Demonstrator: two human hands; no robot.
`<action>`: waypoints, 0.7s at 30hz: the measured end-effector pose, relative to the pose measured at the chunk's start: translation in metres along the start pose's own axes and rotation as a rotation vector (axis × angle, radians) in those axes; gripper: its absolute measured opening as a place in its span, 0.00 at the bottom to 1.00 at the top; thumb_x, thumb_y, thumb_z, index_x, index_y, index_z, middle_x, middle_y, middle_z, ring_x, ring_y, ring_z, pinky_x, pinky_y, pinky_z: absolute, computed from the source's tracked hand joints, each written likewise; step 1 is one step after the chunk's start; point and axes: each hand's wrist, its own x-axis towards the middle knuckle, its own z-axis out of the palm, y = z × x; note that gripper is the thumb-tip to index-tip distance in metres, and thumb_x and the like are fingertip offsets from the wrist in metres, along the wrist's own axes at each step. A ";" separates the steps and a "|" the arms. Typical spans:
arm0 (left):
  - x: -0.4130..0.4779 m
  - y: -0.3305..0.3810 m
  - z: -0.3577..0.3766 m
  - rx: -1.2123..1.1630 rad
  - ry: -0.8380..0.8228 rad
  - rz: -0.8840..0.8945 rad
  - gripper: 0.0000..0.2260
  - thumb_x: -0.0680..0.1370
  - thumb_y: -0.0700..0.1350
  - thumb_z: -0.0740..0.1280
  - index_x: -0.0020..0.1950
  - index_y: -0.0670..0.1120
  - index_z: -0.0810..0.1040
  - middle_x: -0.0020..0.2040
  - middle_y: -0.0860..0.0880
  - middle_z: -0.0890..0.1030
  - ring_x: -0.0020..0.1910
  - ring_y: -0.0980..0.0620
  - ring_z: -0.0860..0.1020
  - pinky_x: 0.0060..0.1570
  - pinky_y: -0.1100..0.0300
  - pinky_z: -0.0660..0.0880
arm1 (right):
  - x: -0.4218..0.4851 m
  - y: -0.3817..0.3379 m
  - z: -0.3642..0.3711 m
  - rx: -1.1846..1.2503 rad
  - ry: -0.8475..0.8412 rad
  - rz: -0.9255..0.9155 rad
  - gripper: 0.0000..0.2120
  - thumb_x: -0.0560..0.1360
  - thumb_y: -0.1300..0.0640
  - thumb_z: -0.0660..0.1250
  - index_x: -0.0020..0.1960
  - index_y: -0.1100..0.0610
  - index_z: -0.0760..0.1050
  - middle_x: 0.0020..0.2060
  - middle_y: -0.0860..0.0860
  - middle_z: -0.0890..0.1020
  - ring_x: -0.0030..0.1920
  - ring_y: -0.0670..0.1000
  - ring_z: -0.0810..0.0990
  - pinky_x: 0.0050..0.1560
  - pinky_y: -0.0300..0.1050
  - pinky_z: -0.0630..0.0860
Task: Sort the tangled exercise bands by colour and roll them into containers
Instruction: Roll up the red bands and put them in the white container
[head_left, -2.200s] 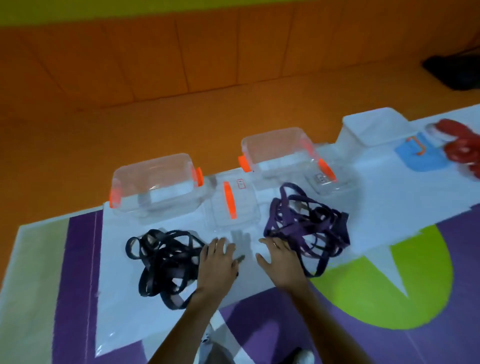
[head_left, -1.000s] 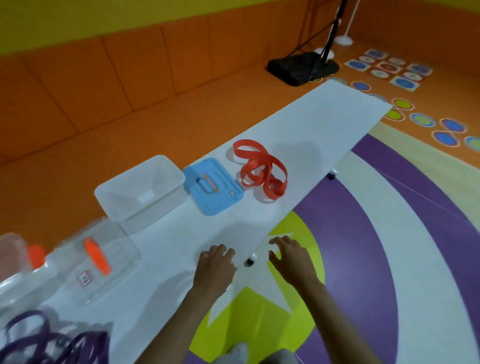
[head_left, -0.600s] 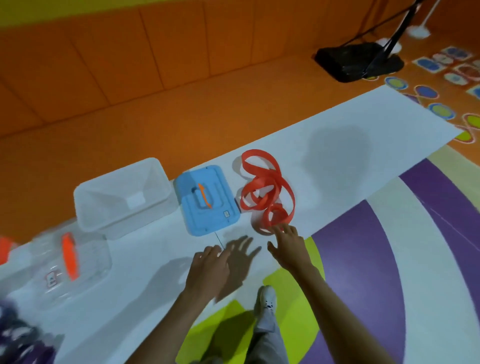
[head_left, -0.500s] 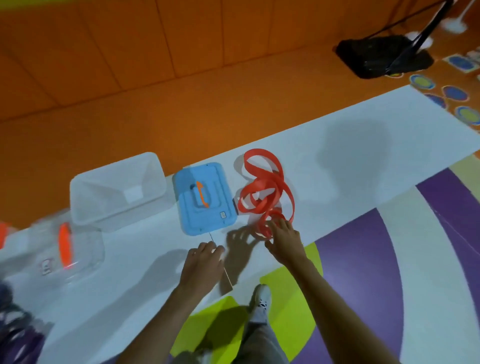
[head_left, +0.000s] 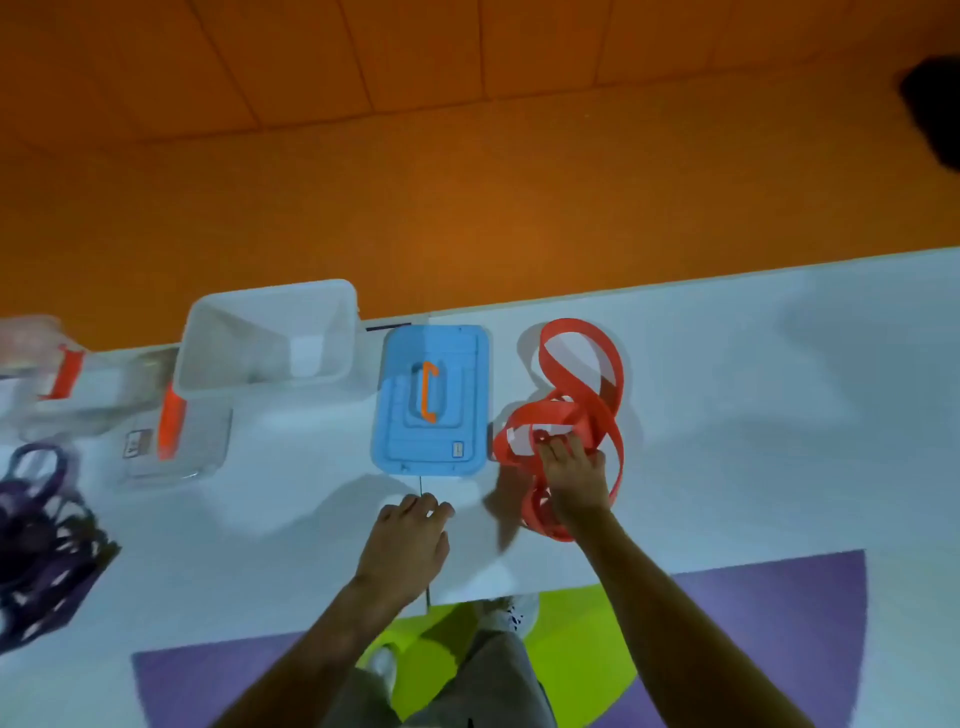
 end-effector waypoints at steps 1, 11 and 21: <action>-0.001 -0.001 0.001 0.005 -0.007 -0.005 0.12 0.70 0.48 0.70 0.52 0.51 0.84 0.46 0.51 0.84 0.45 0.48 0.84 0.38 0.52 0.81 | 0.005 -0.001 -0.001 -0.034 0.031 -0.015 0.29 0.61 0.58 0.79 0.62 0.59 0.83 0.55 0.55 0.85 0.60 0.64 0.82 0.46 0.66 0.81; -0.001 -0.035 -0.008 -0.095 0.039 0.009 0.15 0.69 0.46 0.79 0.55 0.51 0.84 0.47 0.51 0.83 0.46 0.48 0.83 0.39 0.51 0.81 | -0.018 0.020 -0.053 0.215 0.407 0.013 0.19 0.66 0.55 0.63 0.54 0.51 0.83 0.55 0.50 0.86 0.60 0.61 0.79 0.54 0.56 0.73; -0.011 -0.083 -0.067 -0.439 0.228 0.187 0.16 0.81 0.48 0.65 0.69 0.50 0.77 0.61 0.50 0.79 0.60 0.46 0.78 0.56 0.49 0.77 | -0.070 -0.083 -0.185 0.510 0.815 -0.013 0.30 0.61 0.70 0.66 0.58 0.47 0.80 0.54 0.53 0.84 0.55 0.64 0.82 0.62 0.64 0.77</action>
